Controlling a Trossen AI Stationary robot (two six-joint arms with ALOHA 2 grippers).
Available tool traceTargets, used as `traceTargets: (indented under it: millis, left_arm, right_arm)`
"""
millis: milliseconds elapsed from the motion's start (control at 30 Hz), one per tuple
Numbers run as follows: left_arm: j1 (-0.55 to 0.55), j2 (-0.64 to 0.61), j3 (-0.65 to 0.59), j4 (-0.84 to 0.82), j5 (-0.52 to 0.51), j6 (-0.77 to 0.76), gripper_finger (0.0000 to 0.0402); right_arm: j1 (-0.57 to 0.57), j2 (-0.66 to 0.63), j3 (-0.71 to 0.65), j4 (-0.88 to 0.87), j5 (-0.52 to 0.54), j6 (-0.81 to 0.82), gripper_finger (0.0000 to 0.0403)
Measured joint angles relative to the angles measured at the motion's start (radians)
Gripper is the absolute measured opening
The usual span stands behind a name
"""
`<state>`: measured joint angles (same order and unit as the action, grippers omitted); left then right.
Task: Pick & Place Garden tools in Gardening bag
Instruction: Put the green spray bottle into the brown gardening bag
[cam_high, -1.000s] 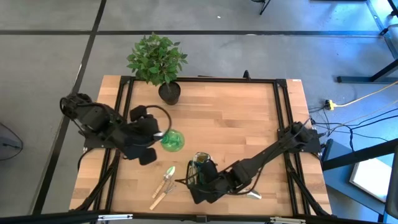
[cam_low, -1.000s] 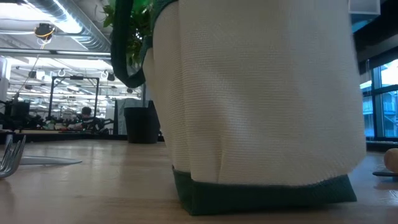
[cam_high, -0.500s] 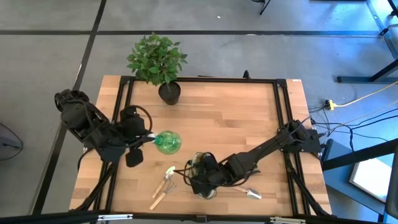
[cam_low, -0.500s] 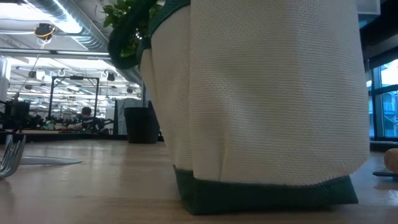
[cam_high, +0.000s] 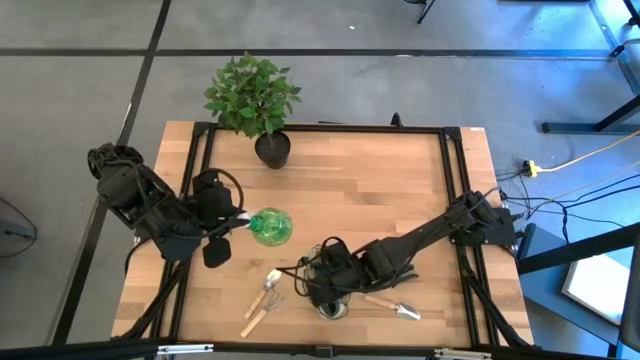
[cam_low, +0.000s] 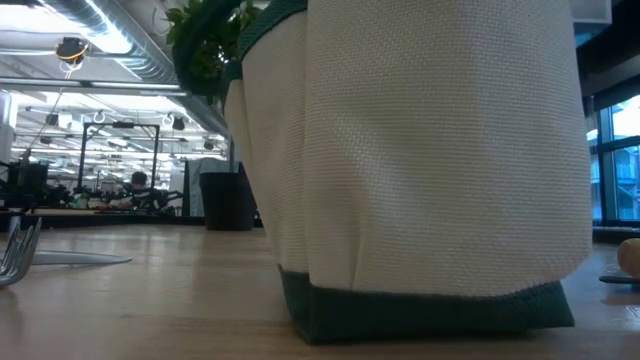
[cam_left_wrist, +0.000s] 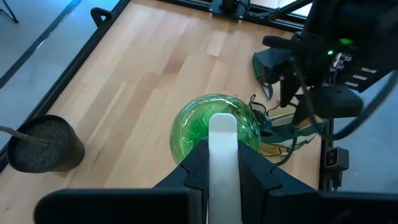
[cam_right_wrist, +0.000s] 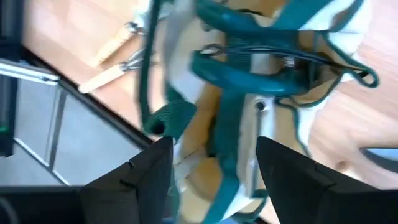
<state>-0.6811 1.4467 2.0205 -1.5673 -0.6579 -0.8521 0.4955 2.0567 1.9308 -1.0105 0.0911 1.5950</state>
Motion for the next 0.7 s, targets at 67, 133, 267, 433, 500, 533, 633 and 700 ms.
traceTargets:
  millis: [67, 133, 267, 433, 500, 533, 633, 700]
  left_arm:
    - [0.0, 0.0, 0.0, 0.0, 0.0, -0.003, 0.0038]
    - [0.0, 0.0, 0.0, 0.0, 0.002, -0.002, 0.0038]
    - [0.0, 0.0, 0.0, 0.0, 0.002, -0.002, 0.0038]
    - [0.0, 0.0, 0.0, 0.0, 0.001, -0.001, 0.0038]
    - [0.0, 0.0, 0.0, 0.0, 0.001, 0.006, 0.0038]
    - [0.0, 0.0, 0.0, 0.0, 0.002, 0.01, 0.0038]
    - [0.0, 0.0, 0.0, 0.0, 0.001, 0.013, 0.0038]
    - [0.0, 0.0, 0.0, 0.0, 0.002, 0.013, 0.0038]
  right_arm:
    - [0.004, 0.0, 0.051, 0.001, 0.005, -0.021, 0.0233]
    - [0.01, -0.002, 0.101, 0.007, 0.019, -0.048, 0.0232]
    - [0.02, -0.002, 0.138, -0.08, 0.042, -0.047, 0.0224]
    - [0.017, 0.018, 0.131, -0.177, 0.017, 0.014, 0.0211]
    - [0.018, 0.038, 0.13, -0.156, 0.007, 0.014, 0.0211]
    - [0.017, 0.046, 0.13, -0.14, 0.001, 0.014, 0.0211]
    - [0.012, 0.079, 0.13, -0.134, -0.033, 0.015, 0.0211]
    - [0.007, 0.104, 0.13, -0.131, -0.046, 0.018, 0.0211]
